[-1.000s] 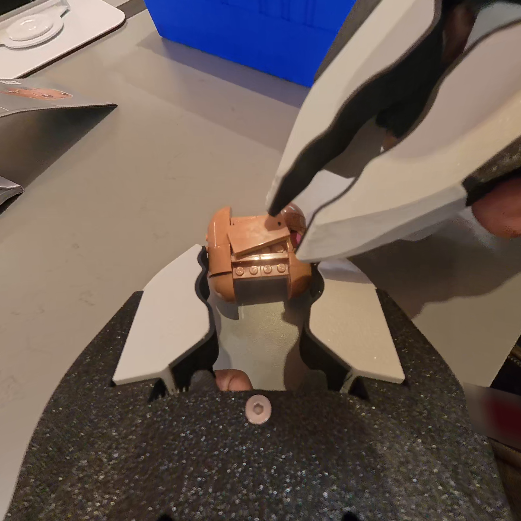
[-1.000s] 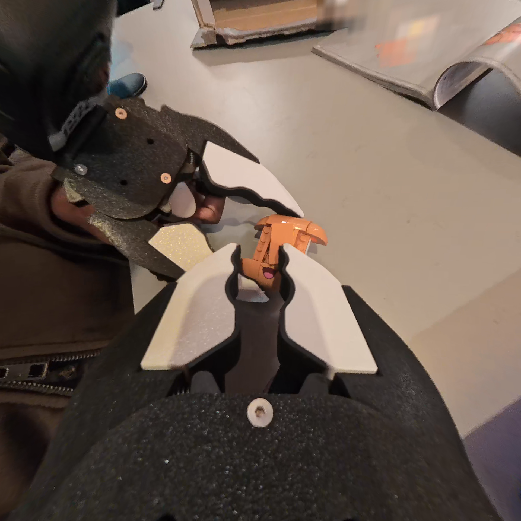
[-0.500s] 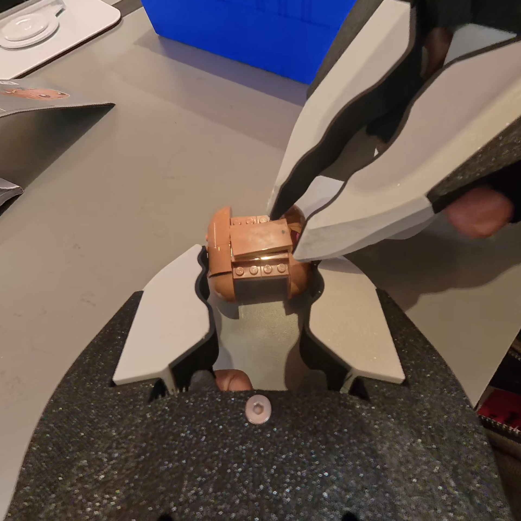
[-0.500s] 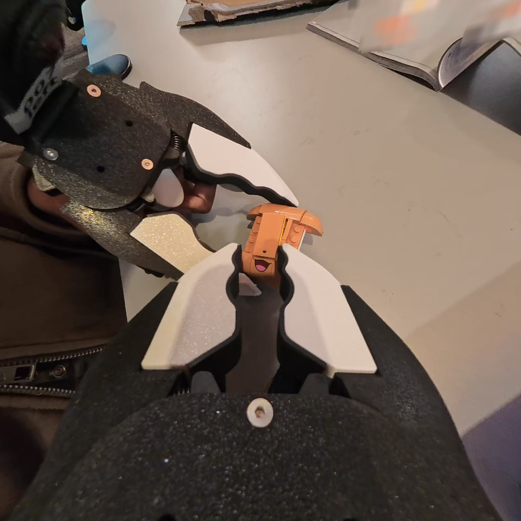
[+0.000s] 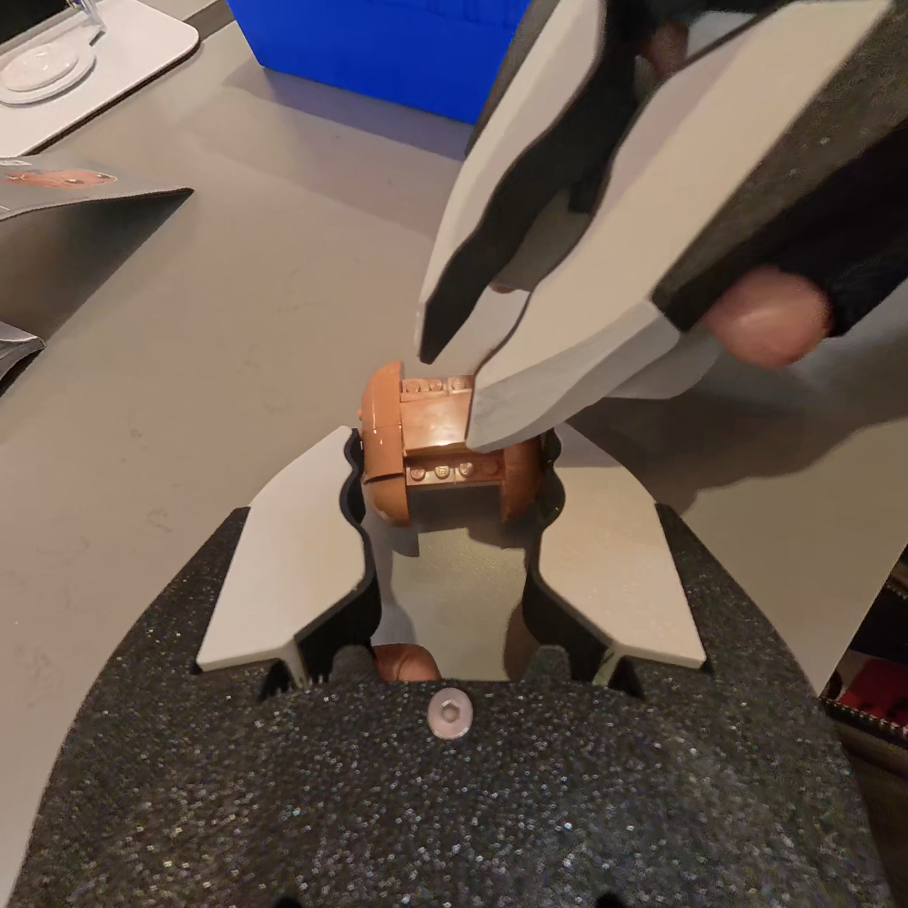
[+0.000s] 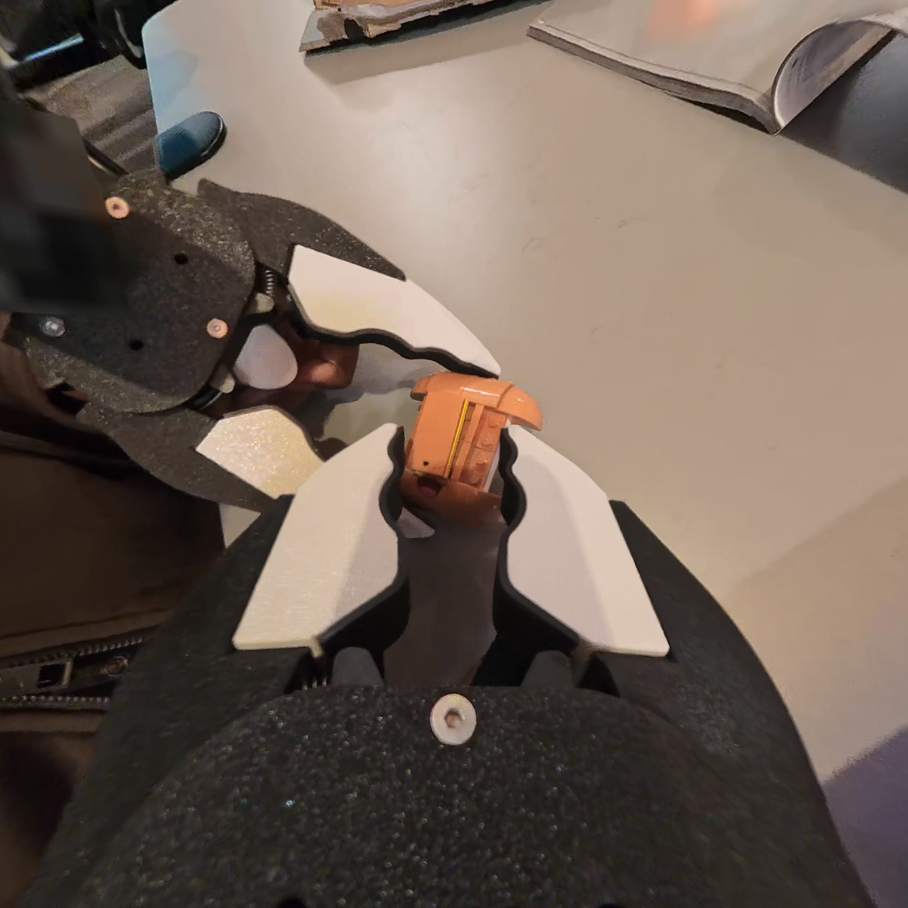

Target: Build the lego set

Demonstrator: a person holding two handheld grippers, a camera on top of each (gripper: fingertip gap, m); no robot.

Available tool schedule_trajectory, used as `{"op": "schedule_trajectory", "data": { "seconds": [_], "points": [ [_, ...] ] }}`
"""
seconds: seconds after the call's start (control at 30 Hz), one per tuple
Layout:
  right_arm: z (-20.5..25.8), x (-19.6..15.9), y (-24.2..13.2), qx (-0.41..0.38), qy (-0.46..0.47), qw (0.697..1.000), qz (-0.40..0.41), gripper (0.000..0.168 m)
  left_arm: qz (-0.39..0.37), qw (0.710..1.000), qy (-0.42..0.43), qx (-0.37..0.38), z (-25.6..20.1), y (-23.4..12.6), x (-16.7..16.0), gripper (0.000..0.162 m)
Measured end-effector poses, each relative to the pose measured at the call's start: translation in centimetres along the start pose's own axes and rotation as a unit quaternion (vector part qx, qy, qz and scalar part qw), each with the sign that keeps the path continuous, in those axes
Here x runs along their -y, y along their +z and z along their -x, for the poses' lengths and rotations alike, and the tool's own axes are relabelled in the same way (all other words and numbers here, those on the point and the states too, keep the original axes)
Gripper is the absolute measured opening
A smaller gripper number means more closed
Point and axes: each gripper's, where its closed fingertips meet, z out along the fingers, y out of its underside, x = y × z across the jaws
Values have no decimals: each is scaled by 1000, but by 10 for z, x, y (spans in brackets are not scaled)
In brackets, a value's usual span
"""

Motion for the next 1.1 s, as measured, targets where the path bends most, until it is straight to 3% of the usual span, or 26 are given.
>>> {"op": "schedule_trajectory", "data": {
  "seconds": [0.6, 1.1],
  "points": [
    [1, -4, 3, 99, 139, 985, -12, 44, -12, 1000, 19, 4, -1, -4, 4, 71],
    [-14, -8, -7, 70, 142, 987, -17, 39, -16, 1000, 25, 9, 0, -6, 6, 71]
  ]
}}
